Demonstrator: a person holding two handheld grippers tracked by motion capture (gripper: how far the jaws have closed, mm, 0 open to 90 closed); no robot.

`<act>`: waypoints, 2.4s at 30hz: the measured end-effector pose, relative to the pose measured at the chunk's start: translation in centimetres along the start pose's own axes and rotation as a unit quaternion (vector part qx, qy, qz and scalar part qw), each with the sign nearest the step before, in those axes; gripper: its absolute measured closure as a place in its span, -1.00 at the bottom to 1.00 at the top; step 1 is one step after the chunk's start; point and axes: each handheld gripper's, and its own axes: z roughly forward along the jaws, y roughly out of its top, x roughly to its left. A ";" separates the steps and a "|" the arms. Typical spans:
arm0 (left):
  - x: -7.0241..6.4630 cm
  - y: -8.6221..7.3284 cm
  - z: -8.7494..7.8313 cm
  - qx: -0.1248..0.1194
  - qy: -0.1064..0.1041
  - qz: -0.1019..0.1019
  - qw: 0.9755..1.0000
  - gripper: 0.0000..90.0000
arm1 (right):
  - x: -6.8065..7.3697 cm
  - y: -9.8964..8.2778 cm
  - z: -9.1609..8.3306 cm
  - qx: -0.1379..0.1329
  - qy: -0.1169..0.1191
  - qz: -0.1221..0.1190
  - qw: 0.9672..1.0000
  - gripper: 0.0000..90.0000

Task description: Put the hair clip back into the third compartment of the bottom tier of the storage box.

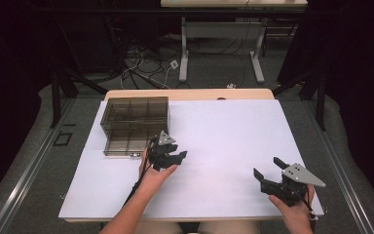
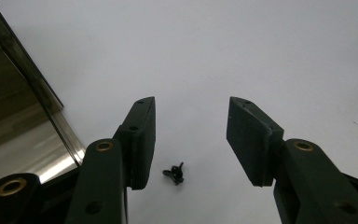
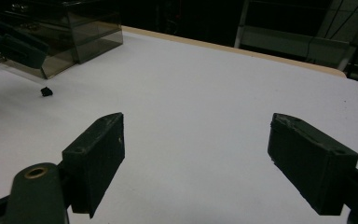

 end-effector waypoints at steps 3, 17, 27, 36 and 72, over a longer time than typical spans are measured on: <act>0.1 -0.1 0.2 0.012 -0.001 -0.005 1.000 0.16 | 0.0 0.0 0.0 0.001 0.000 0.001 1.000 -0.59; 0.5 -0.5 1.4 0.033 -0.012 -0.004 0.999 0.16 | -0.1 -0.1 0.1 0.009 0.003 0.002 1.000 -0.59; 0.6 -1.1 2.3 0.062 -0.011 -0.012 0.998 0.25 | -0.1 -0.1 0.1 0.009 0.007 0.003 1.000 -0.59; 0.5 -1.3 2.6 0.074 -0.011 -0.010 0.997 0.35 | -0.1 -0.1 0.1 0.010 0.006 0.002 1.000 -0.59; 0.8 -2.1 2.3 0.080 -0.014 -0.017 0.997 0.65 | 0.1 -0.3 0.3 0.016 0.024 0.012 1.000 -0.85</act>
